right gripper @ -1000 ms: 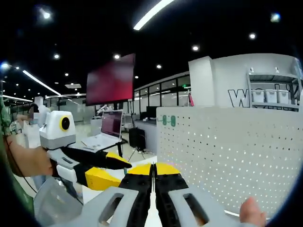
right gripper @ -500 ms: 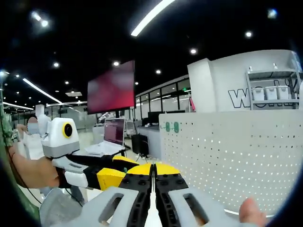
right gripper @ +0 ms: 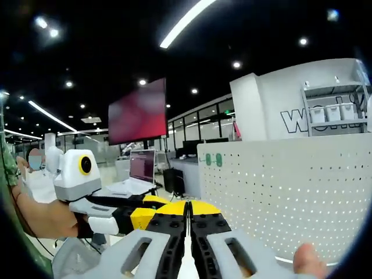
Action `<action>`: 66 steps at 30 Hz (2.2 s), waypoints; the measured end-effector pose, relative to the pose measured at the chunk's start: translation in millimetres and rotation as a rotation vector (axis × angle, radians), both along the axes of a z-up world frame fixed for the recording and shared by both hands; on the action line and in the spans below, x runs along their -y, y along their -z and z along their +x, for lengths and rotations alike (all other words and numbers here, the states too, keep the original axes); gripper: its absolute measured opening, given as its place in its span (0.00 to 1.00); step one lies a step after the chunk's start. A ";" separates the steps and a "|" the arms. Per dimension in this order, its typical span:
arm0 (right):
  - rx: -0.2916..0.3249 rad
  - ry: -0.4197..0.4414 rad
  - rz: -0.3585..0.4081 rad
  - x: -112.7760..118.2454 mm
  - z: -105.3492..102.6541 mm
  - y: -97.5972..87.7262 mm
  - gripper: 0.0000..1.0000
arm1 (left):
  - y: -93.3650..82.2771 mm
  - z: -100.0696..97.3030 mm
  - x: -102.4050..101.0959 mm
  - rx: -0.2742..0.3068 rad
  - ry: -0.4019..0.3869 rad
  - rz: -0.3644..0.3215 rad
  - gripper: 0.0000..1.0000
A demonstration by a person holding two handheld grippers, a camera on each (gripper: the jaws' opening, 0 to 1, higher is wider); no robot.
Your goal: Insert the hook assembly into the mounting plate slot until the hook locks in place.
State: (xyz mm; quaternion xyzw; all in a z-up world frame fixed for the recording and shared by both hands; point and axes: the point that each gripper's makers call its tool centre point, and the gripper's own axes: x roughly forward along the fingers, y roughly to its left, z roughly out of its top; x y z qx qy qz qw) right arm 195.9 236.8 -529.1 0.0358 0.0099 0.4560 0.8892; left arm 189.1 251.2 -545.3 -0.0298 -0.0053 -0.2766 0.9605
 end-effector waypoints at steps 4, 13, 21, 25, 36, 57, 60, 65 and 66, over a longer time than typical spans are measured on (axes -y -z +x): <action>0.002 -0.002 0.005 -0.9 -0.8 -1.9 0.00 | 1.4 -0.5 1.7 -0.005 0.006 0.004 0.11; 0.001 -0.010 0.005 -3.4 -3.6 -2.9 0.00 | 0.3 -0.4 2.7 0.007 0.005 0.013 0.08; 0.005 -0.011 0.008 -4.2 -5.4 -6.3 0.00 | -3.2 -1.7 3.9 0.023 0.004 0.014 0.04; 0.004 -0.011 0.006 -4.3 -6.4 -5.8 0.00 | -2.9 -2.6 3.5 0.020 0.003 0.018 0.04; 0.006 -0.011 0.005 -4.3 -8.0 -6.4 0.00 | -6.2 -4.7 2.6 0.032 0.000 0.016 0.04; 0.010 -0.015 -0.004 -5.9 -5.7 -7.3 0.00 | -6.7 -2.4 1.7 0.031 -0.011 0.008 0.03; 0.015 -0.015 -0.017 -6.5 -5.0 -6.5 0.00 | -6.2 -1.9 1.5 0.026 -0.012 0.007 0.03; 0.004 -0.017 -0.033 -6.8 -4.1 -4.2 0.00 | -3.9 -1.2 1.5 0.017 -0.014 0.009 0.03; 0.002 -0.017 -0.036 -6.7 -3.9 -3.9 0.00 | -3.5 -1.2 1.6 0.015 -0.013 0.007 0.03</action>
